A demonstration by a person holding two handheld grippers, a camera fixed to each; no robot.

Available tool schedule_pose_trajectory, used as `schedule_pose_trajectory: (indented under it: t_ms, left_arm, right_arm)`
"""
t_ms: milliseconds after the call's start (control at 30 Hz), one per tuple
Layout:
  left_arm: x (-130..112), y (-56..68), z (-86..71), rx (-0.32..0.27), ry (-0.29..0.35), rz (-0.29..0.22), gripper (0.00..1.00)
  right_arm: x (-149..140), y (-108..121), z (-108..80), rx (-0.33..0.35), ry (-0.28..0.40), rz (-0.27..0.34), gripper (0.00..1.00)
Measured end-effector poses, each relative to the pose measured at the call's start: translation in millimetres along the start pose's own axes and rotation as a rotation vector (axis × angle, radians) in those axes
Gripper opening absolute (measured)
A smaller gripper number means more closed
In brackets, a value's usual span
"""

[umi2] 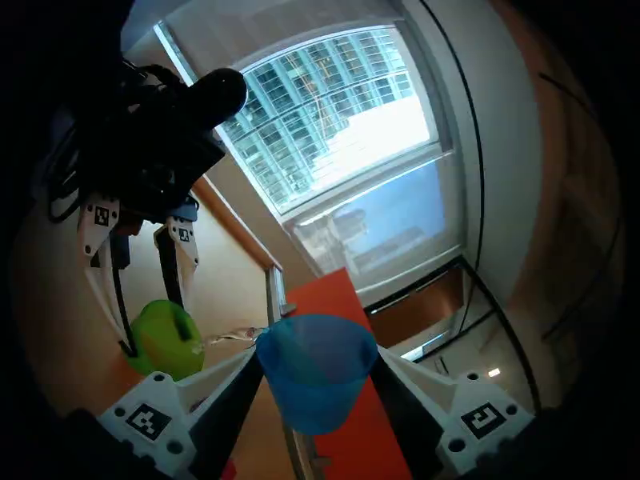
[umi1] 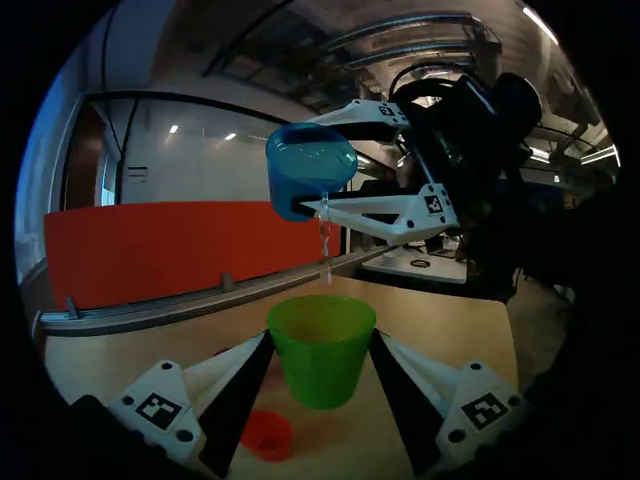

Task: Pour water

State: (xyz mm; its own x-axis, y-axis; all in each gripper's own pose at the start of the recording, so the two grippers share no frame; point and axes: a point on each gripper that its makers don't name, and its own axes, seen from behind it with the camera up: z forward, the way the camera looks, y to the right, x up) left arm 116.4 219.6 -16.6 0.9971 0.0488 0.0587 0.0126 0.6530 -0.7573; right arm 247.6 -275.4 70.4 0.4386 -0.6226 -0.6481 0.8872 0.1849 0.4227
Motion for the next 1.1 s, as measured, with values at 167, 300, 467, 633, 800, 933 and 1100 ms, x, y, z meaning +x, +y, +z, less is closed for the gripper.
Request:
schedule_pose_trajectory:
  t_ms: [167,300,467,633,800,933,1100]
  left_arm:
    - [1.2,1.7,0.2,-0.003,0.002,0.0,0.85]
    - [0.9,2.5,0.4,-0.004,-0.001,0.005,0.85]
    - [0.8,2.3,1.3,-0.004,-0.002,0.007,0.85]
    - [0.1,3.5,1.0,-0.008,0.0,0.005,0.85]
    - [-1.3,4.9,1.2,-0.012,-0.003,0.004,0.85]
    - [-1.8,6.8,1.5,-0.016,-0.004,0.005,0.85]
    - [-1.2,8.6,1.7,-0.018,-0.004,0.011,0.85]
  right_arm:
    - [0.3,3.4,0.2,-0.01,-0.003,-0.026,0.9]
    - [-0.3,5.4,0.1,-0.015,-0.008,-0.043,0.9]
    - [0.0,7.1,0.2,-0.021,-0.007,-0.063,0.9]
    - [1.7,9.8,-0.9,-0.025,-0.006,-0.077,0.9]
    - [3.6,10.2,-2.2,-0.027,-0.005,-0.095,0.9]
    - [4.1,11.9,-2.6,-0.031,-0.004,-0.109,0.9]
    - [3.7,14.4,-2.7,-0.037,-0.007,-0.131,0.9]
